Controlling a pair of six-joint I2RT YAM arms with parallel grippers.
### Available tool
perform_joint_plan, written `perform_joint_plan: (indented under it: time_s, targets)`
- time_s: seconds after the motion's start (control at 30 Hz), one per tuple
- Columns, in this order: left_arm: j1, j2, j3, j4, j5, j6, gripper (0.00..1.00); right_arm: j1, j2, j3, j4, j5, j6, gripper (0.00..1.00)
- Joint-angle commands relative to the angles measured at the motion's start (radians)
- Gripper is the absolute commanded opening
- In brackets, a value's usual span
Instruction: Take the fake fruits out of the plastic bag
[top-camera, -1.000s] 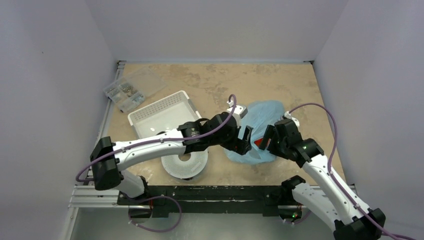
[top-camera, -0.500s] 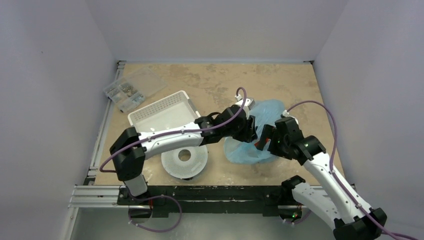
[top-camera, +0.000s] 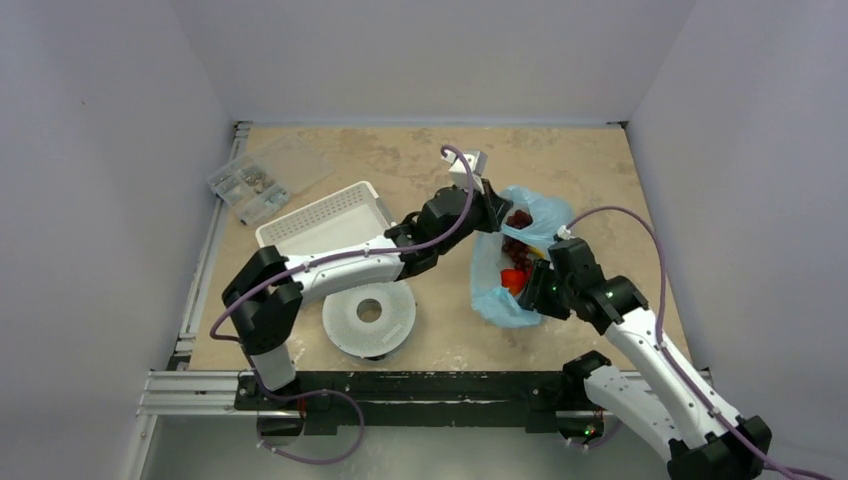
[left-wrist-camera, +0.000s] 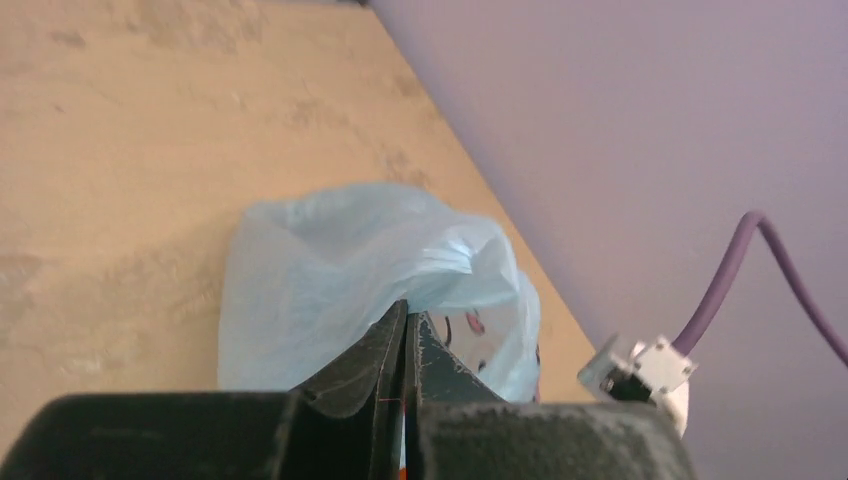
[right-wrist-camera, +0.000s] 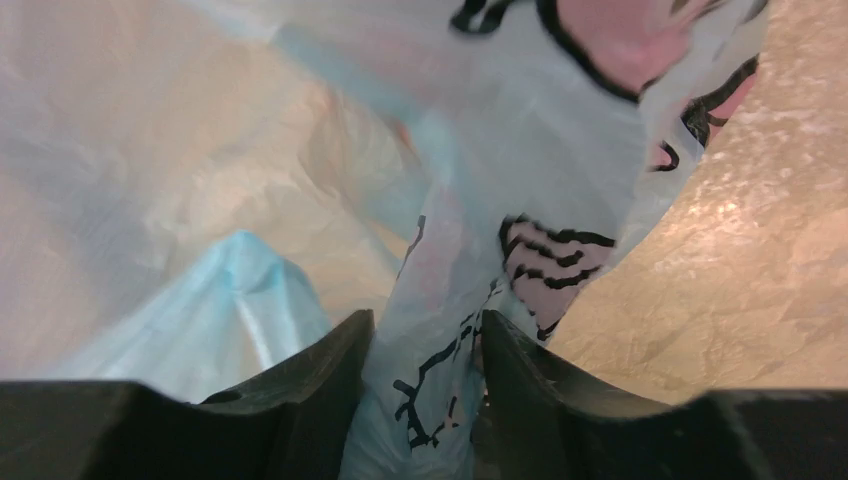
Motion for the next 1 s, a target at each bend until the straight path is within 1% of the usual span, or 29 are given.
perform_joint_plan:
  time_s: [0.0, 0.03, 0.07, 0.13, 0.17, 0.23, 0.3, 0.4, 0.43, 0.47, 0.53, 0.6, 0.63, 0.7, 0.73, 0.8, 0.87, 0.9, 0.93, 0.97]
  targets:
    - [0.026, 0.043, 0.034, 0.321, -0.284, 0.198, 0.0, 0.04, 0.067, -0.004, 0.111, -0.078, -0.087, 0.27]
    - [0.044, 0.055, 0.067, 0.3, -0.293, 0.212, 0.0, 0.06, 0.081, -0.002, 0.112, -0.08, -0.098, 0.17]
    - [0.065, 0.066, 0.098, 0.277, -0.297, 0.217, 0.0, 0.093, 0.101, -0.003, 0.118, -0.083, -0.103, 0.12]
    - [0.11, 0.081, 0.143, 0.222, -0.283, 0.206, 0.0, 0.174, 0.168, -0.009, 0.109, -0.067, -0.093, 0.04]
    - [0.131, 0.085, 0.153, 0.201, -0.27, 0.211, 0.0, 0.229, 0.207, -0.012, 0.102, -0.045, -0.078, 0.03]
    - [0.165, 0.079, 0.164, 0.153, -0.241, 0.241, 0.0, 0.337, 0.268, -0.012, 0.107, 0.008, -0.039, 0.02]
    - [0.194, 0.055, 0.16, 0.07, -0.182, 0.239, 0.0, 0.401, 0.29, -0.003, 0.122, 0.053, 0.005, 0.03]
    - [0.226, -0.01, 0.126, -0.052, -0.054, 0.226, 0.0, 0.412, 0.28, 0.014, 0.161, 0.072, 0.036, 0.03]
    - [0.231, -0.034, 0.123, -0.126, 0.01, 0.224, 0.02, 0.412, 0.276, 0.021, 0.172, 0.075, 0.037, 0.04]
    - [0.236, -0.061, 0.127, -0.206, 0.051, 0.22, 0.08, 0.412, 0.275, 0.027, 0.176, 0.085, 0.04, 0.05]
    - [0.247, -0.105, 0.143, -0.389, 0.126, 0.197, 0.29, 0.412, 0.273, 0.034, 0.176, 0.115, 0.048, 0.05]
    - [0.257, -0.159, 0.141, -0.518, 0.207, 0.166, 0.48, 0.412, 0.267, 0.029, 0.183, 0.132, 0.05, 0.06]
    - [0.264, -0.193, 0.126, -0.552, 0.244, 0.154, 0.59, 0.412, 0.267, 0.024, 0.189, 0.135, 0.052, 0.07]
    - [0.272, -0.278, 0.075, -0.579, 0.304, 0.14, 0.94, 0.412, 0.266, 0.018, 0.196, 0.127, 0.056, 0.1]
    - [0.274, -0.323, 0.033, -0.582, 0.315, 0.14, 0.99, 0.412, 0.263, 0.019, 0.195, 0.136, 0.058, 0.12]
    - [0.274, -0.413, -0.015, -0.605, 0.333, 0.144, 1.0, 0.412, 0.247, 0.02, 0.199, 0.135, 0.067, 0.19]
    - [0.272, -0.491, -0.063, -0.62, 0.366, 0.152, 1.0, 0.413, 0.228, 0.021, 0.202, 0.135, 0.078, 0.33]
    - [0.27, -0.521, -0.095, -0.613, 0.399, 0.147, 1.0, 0.412, 0.215, 0.026, 0.196, 0.134, 0.087, 0.43]
    - [0.264, -0.549, -0.129, -0.605, 0.421, 0.131, 1.0, 0.412, 0.203, 0.027, 0.195, 0.128, 0.095, 0.49]
    - [0.253, -0.568, -0.16, -0.599, 0.423, 0.111, 1.0, 0.412, 0.187, 0.03, 0.197, 0.123, 0.099, 0.52]
